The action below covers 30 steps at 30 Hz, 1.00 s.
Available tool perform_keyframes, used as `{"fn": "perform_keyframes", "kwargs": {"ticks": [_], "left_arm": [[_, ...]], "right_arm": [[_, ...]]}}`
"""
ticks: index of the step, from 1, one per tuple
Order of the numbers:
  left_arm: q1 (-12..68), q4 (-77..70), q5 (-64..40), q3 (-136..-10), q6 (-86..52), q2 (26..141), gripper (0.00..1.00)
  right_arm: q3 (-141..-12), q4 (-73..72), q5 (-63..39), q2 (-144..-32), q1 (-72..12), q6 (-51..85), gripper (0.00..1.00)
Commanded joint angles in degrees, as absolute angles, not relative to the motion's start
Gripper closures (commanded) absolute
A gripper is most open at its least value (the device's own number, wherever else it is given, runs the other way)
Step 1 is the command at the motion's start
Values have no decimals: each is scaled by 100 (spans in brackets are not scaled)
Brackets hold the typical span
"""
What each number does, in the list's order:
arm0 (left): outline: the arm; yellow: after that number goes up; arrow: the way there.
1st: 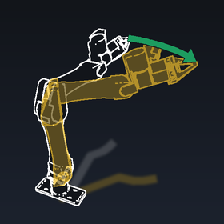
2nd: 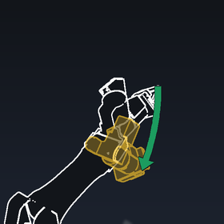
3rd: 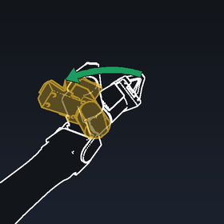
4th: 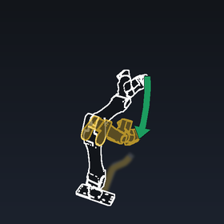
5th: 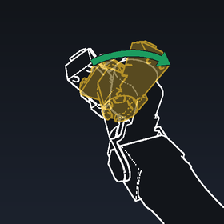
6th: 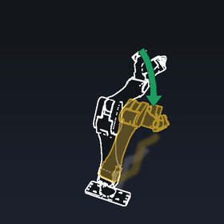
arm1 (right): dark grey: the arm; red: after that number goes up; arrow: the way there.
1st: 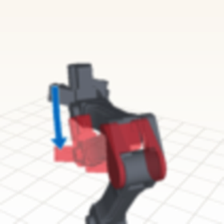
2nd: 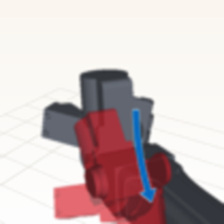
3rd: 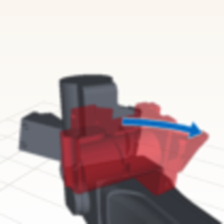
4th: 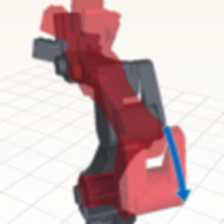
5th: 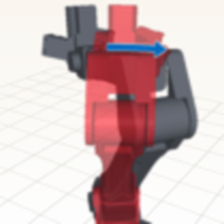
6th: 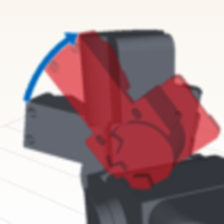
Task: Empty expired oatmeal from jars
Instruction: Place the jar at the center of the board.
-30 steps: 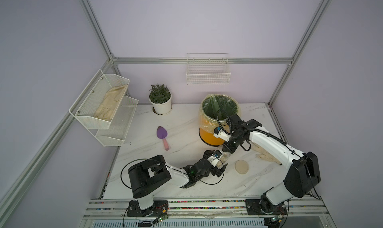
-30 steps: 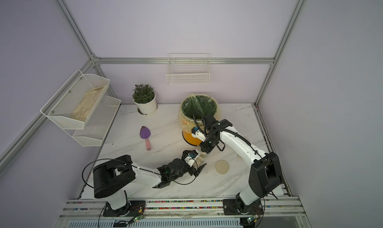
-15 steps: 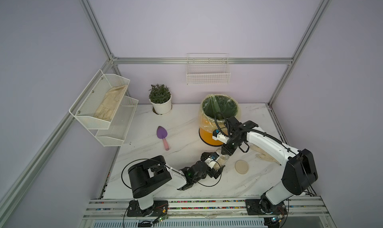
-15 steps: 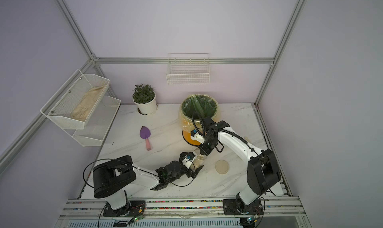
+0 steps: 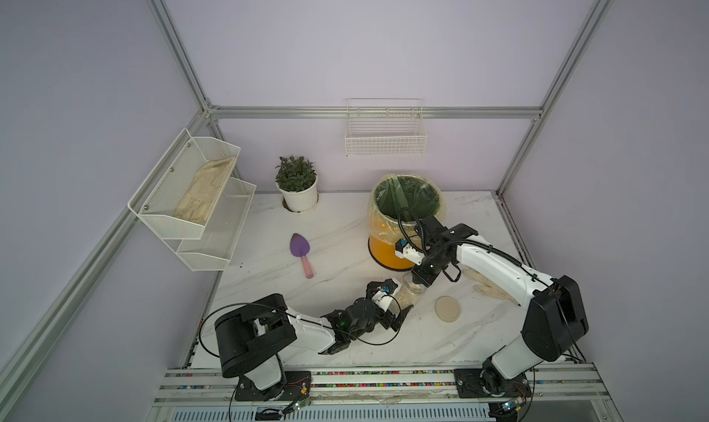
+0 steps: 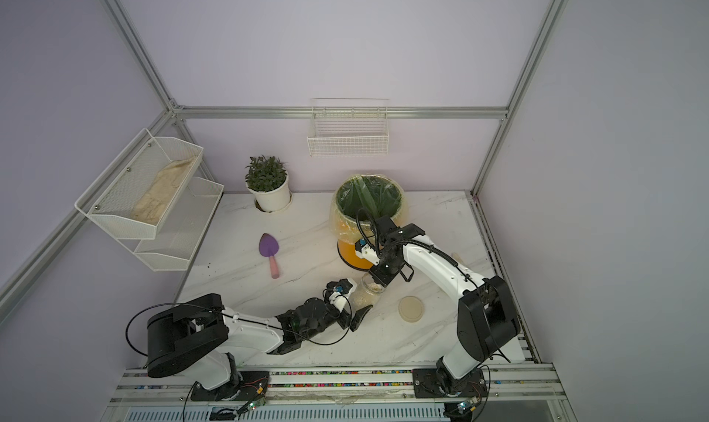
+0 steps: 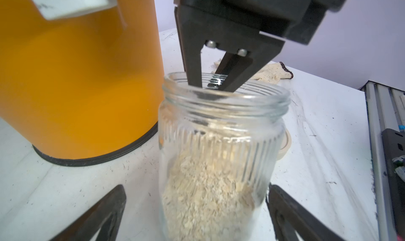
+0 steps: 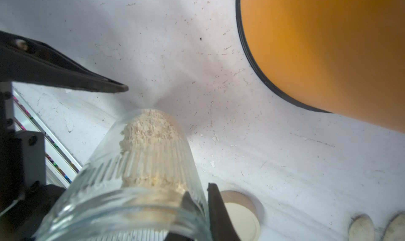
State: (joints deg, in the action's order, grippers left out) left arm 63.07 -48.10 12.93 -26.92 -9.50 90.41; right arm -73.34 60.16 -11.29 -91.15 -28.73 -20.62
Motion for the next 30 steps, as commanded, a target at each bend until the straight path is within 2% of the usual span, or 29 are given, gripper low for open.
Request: {"fn": "perform_keyframes", "kwargs": {"ticks": [1, 4, 8, 15, 21, 30], "left_arm": [[6311, -4424, 1145, -2618, -1265, 8526, 0], [6319, -3876, 1216, -2673, -1490, 8149, 0], [6324, -2190, 1447, -3369, -1631, 7518, 0], [6320, -296, 1380, -4730, -1850, 7705, 0], [6315, 18, 1534, -5091, -1995, 7779, 0], [6306, 180, 1661, -5105, -2065, 7645, 0]], "right_arm": [[-7208, 5882, -965, -8793, -2909, -2055, 100], [-7094, 5807, -805, -8656, -2910, -2052, 100], [-7065, 5750, -541, -8515, -2989, -2023, 100], [-7127, 5758, 57, -8321, -3243, -2003, 100], [-6973, 5704, 751, -8248, -3547, -2149, 99], [-7061, 5755, 759, -8738, -3796, -2118, 94]]}}
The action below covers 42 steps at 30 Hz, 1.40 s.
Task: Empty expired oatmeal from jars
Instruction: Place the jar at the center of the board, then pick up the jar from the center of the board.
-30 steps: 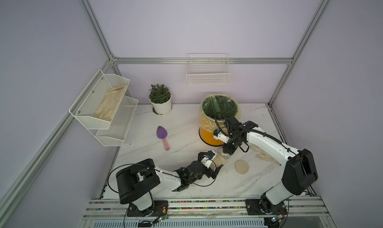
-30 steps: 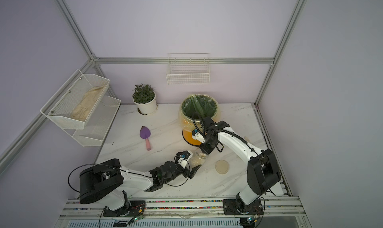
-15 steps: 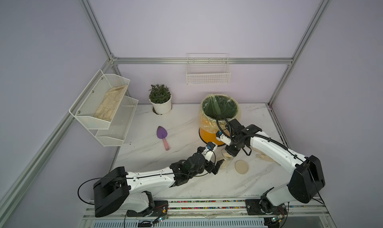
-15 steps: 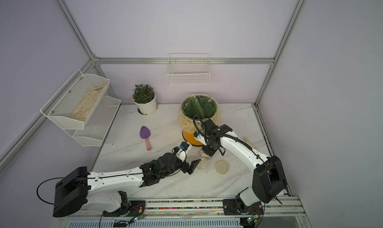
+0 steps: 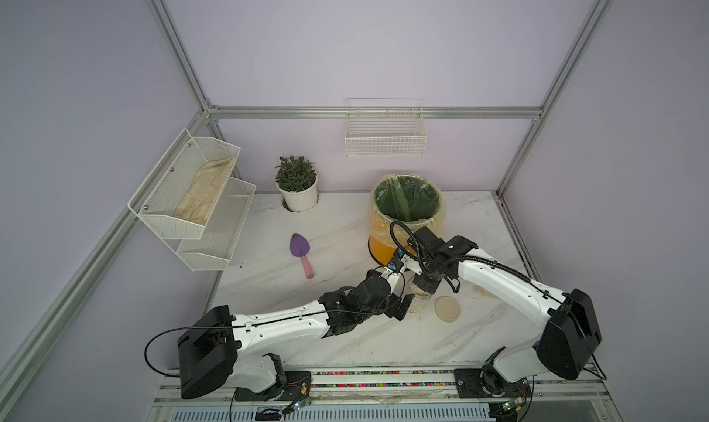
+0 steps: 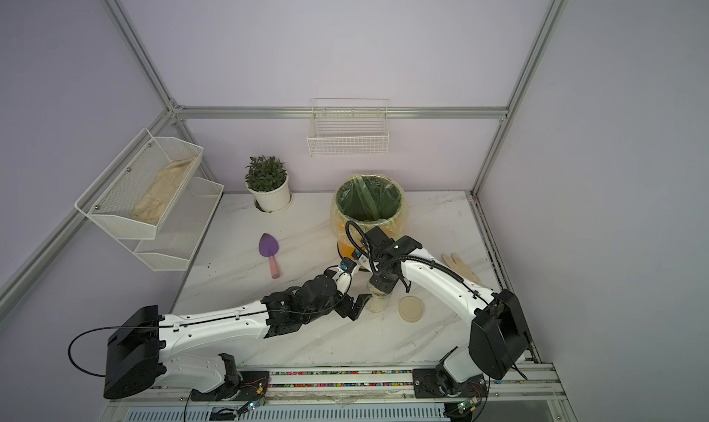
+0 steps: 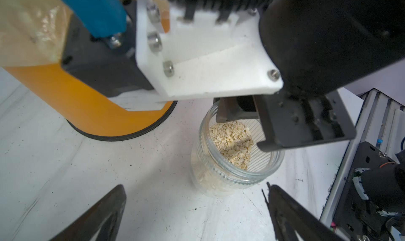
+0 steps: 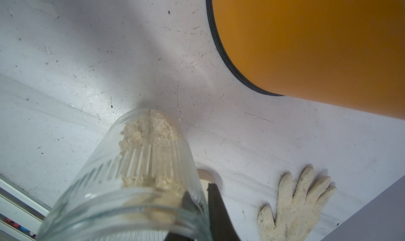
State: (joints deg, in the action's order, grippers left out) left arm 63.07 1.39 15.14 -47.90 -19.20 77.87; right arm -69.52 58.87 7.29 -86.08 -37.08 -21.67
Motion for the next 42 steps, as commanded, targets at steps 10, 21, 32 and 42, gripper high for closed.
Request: {"fn": "perform_keyframes", "kwargs": {"ticks": [10, 21, 32, 42], "left_arm": [[6282, 425, 1832, -5028, -2150, 7403, 0], [6245, 600, 1941, -4957, -2116, 7136, 0], [6081, 791, 1709, -5133, -2094, 7348, 0], [5733, 1275, 1200, -5785, -2118, 7763, 0]], "right_arm": [[-7250, 5651, 507, -9197, -3832, -1999, 55], [-7780, 5851, 206, -9099, -3840, -1802, 21], [-8033, 6146, 553, -8699, -3819, -1985, 3], [-7921, 6416, 179, -7897, -3119, -2331, 3]]}}
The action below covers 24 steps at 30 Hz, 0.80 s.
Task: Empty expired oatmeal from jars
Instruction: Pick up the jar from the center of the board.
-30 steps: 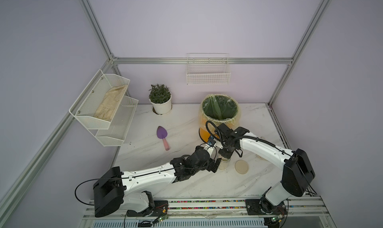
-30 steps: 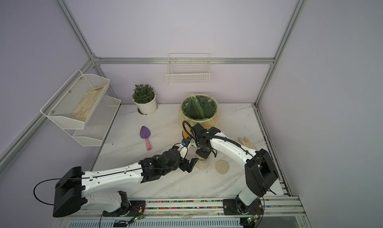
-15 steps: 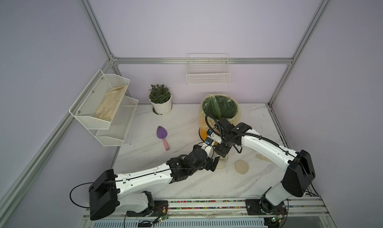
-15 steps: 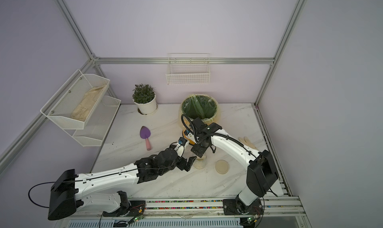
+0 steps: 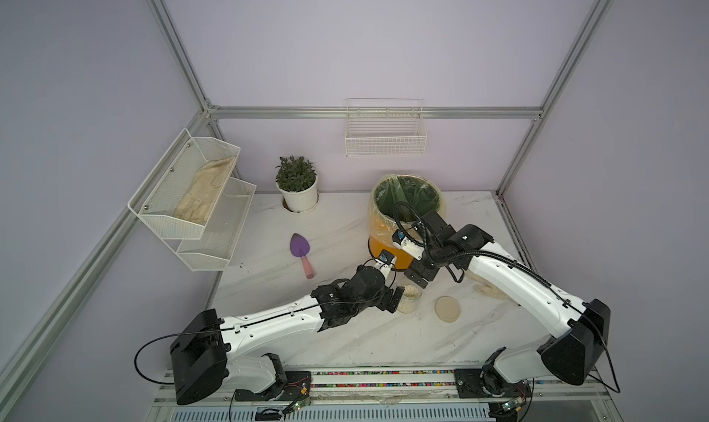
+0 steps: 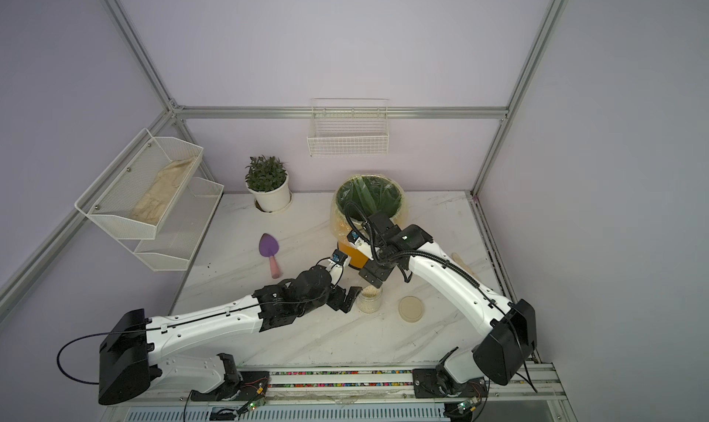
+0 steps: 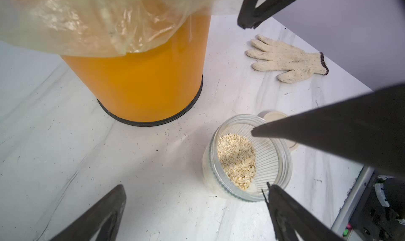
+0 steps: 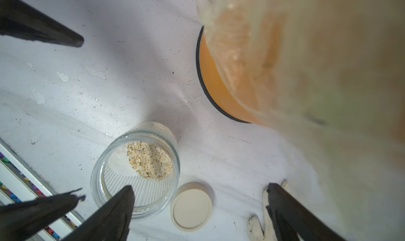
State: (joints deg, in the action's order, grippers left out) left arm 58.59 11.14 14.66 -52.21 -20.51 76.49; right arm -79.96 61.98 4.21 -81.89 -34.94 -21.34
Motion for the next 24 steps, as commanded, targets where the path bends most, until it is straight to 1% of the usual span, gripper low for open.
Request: {"fn": "perform_keyframes", "kwargs": {"ticks": [1, 3, 5, 12, 15, 20, 24], "left_arm": [[5698, 1327, 1107, -5868, -2121, 7818, 0], [5597, 1450, 898, -6073, -2146, 7970, 0], [5518, 1673, 672, -6334, -2146, 8243, 0], [5493, 2658, 286, -7330, -1950, 9051, 0], [5493, 3038, 213, -7643, -1891, 9327, 0], [5482, 3482, 163, -8006, -1823, 9651, 6], [5463, 3617, 315, -8081, -1842, 9753, 14]], "right_arm": [[-7883, 6418, -44, -7803, -2906, -2428, 3], [-7735, 6413, -438, -7502, -2482, -2633, 3], [-7491, 6360, -819, -7218, -2260, -2873, 3], [-6554, 6111, -2082, -6164, -2021, -3505, 3], [-6126, 5858, -2304, -5801, -2013, -3580, 3], [-5432, 5471, -2534, -5582, -2004, -3829, 3], [-5125, 5305, -2769, -5684, -2003, -3895, 3]]}}
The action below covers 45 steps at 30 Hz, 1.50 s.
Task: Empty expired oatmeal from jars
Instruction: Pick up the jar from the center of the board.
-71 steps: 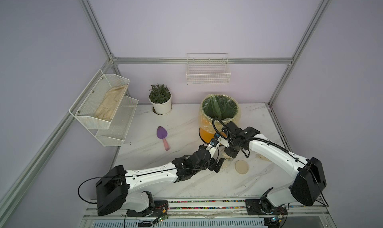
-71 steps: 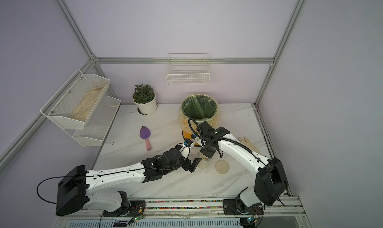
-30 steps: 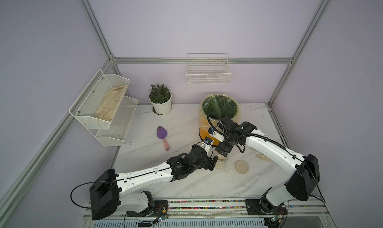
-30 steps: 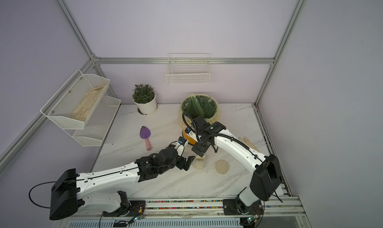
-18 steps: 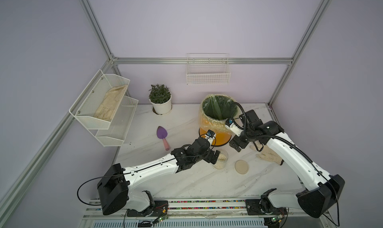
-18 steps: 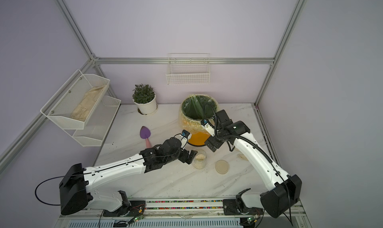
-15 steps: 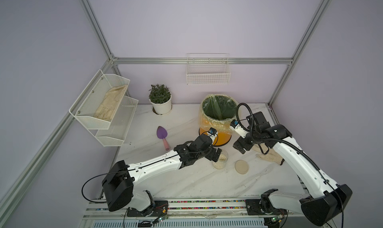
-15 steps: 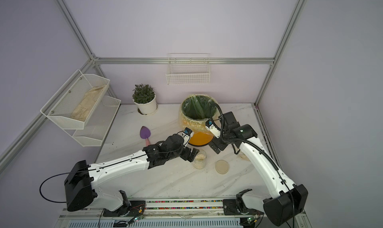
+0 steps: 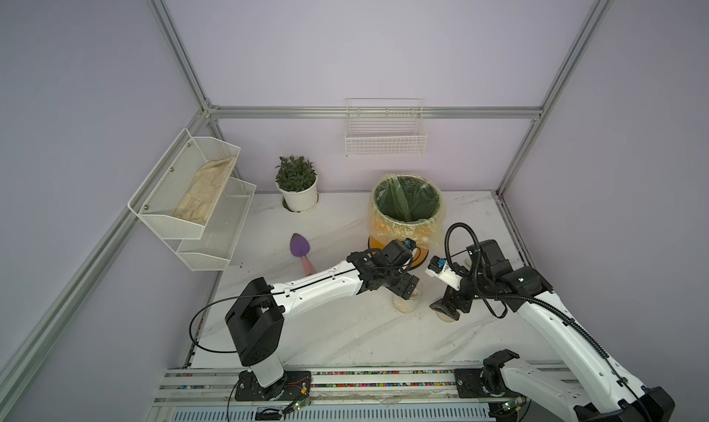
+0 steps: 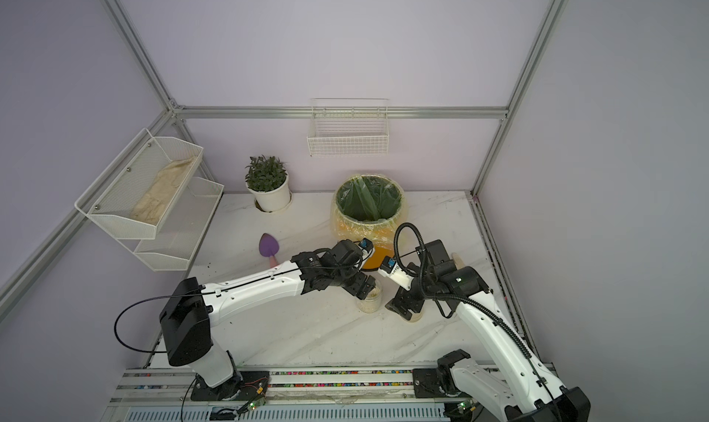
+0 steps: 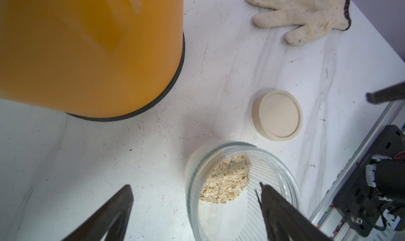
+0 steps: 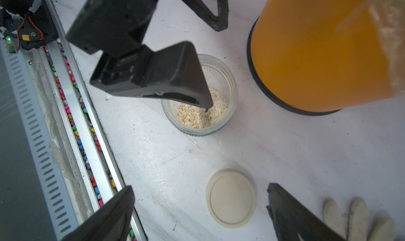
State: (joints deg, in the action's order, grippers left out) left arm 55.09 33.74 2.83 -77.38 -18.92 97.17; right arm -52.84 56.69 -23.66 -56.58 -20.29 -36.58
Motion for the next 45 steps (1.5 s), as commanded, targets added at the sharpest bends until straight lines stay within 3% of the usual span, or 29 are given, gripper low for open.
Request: {"fn": "perform_keyframes", "kwargs": {"ticks": [1, 7, 13, 18, 26, 28, 31, 45], "left_arm": [[5444, 3637, 285, -8096, -1837, 9780, 17], [5406, 3903, 99, -8352, -1729, 10103, 33], [5400, 4430, -35, -8849, -1634, 10540, 38], [5389, 4683, -19, -9103, -1602, 10791, 49], [5396, 4843, 13, -9220, -1568, 10889, 74], [5379, 4859, 75, -9220, -1592, 10881, 90], [5375, 4850, 62, -9227, -1582, 10864, 98], [5251, 4192, -705, -8980, -1697, 10511, 100]], "right_arm": [[-5071, 5263, -2813, -5686, -2003, -3911, 3], [-4794, 4917, -3036, -5776, -2004, -3894, 3], [-4488, 4652, -3193, -5853, -2003, -4048, 3], [-4417, 4480, -3172, -5910, -1999, -4140, 3], [-4315, 4358, -3164, -6124, -2003, -4212, 3], [-4295, 4325, -3160, -6128, -2002, -4231, 3], [-4271, 4295, -3214, -6083, -2000, -4236, 3], [-4251, 3830, -2970, -6021, -1999, -4500, 3]]}}
